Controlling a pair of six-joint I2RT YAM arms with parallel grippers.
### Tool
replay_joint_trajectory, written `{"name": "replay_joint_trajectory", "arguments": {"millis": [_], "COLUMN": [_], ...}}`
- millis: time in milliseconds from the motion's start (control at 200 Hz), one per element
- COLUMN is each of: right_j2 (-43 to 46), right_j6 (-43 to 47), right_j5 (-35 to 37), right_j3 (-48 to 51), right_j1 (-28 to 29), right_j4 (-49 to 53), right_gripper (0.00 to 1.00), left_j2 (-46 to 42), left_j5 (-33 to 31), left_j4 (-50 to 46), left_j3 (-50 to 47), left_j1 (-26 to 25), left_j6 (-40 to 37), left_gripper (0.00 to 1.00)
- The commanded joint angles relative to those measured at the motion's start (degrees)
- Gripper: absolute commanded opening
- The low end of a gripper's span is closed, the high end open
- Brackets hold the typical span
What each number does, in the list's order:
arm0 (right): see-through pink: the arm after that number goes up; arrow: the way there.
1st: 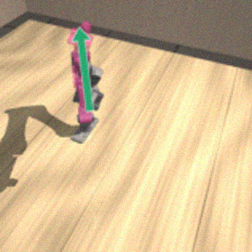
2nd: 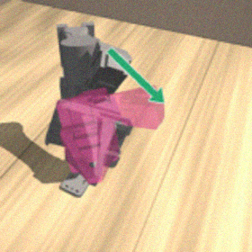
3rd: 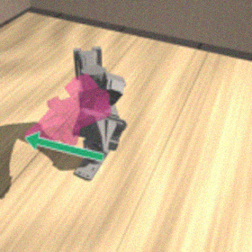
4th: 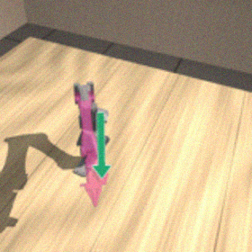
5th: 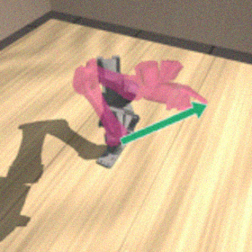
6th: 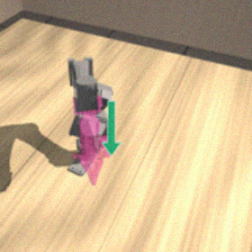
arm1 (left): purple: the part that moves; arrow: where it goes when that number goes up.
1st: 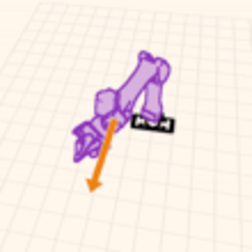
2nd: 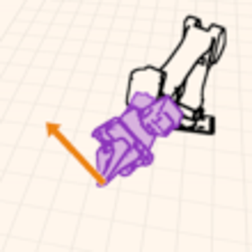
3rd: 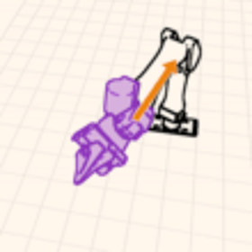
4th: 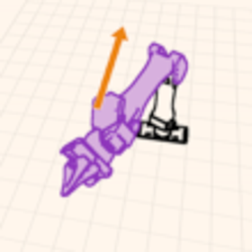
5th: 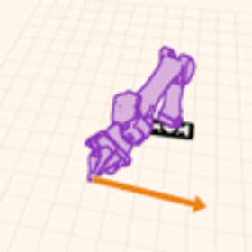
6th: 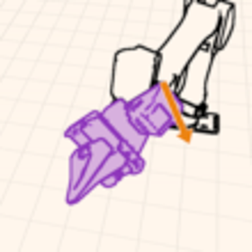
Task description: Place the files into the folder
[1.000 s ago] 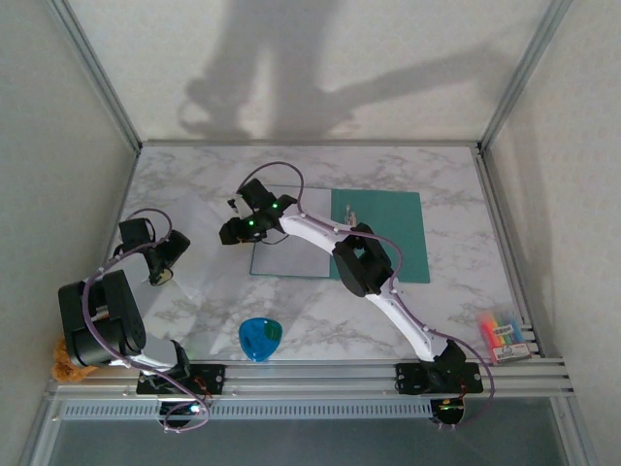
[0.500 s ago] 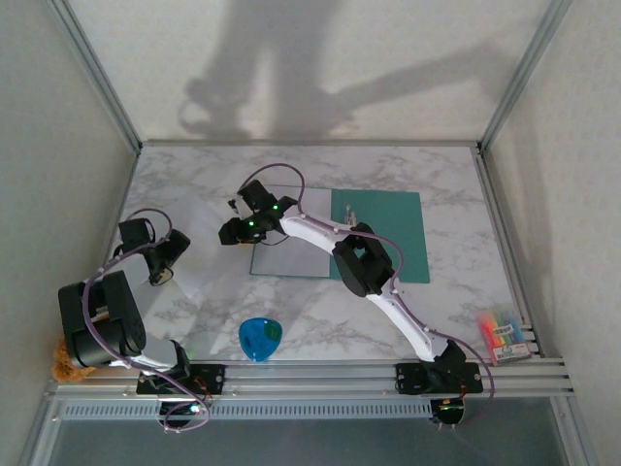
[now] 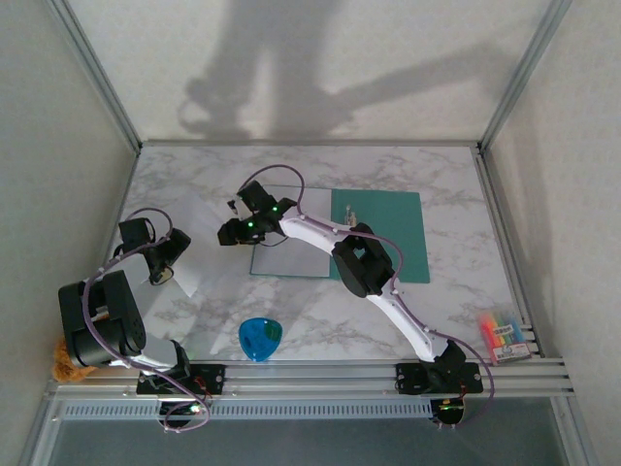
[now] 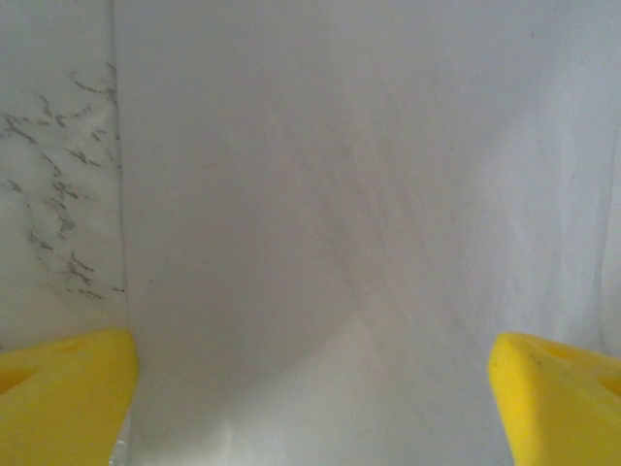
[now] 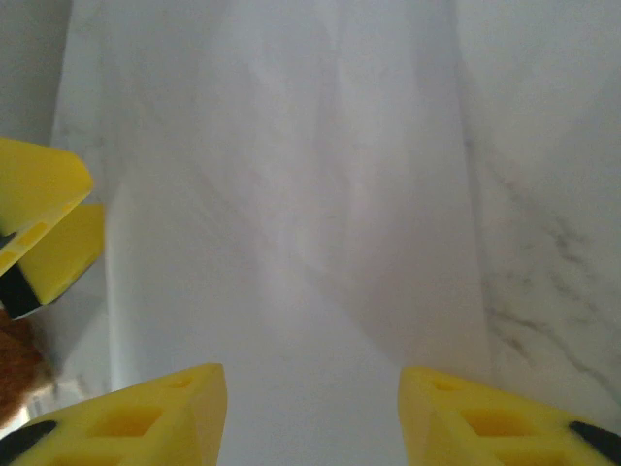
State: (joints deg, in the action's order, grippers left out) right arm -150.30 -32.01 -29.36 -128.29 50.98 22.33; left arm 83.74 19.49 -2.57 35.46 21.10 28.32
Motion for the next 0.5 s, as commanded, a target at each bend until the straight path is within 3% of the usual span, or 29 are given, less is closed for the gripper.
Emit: {"name": "replay_joint_trajectory", "arguments": {"millis": [0,496], "right_j2": [-1.0,-0.3], "right_j6": [-3.8,-5.1], "right_j5": [-5.9,-6.8], "right_j3": [3.8,5.1], "right_j1": [5.2,5.3], "right_j4": [2.8,1.4], "right_gripper": [0.5,0.49], "left_j2": [1.5,0.6], "left_j5": [5.1,4.7], "left_j4": [1.8,0.7], "left_j3": [-1.4,-1.8], "left_j1": [-1.3,-1.3], "left_j6": [1.5,1.9], "left_gripper": [0.91,0.83]}}
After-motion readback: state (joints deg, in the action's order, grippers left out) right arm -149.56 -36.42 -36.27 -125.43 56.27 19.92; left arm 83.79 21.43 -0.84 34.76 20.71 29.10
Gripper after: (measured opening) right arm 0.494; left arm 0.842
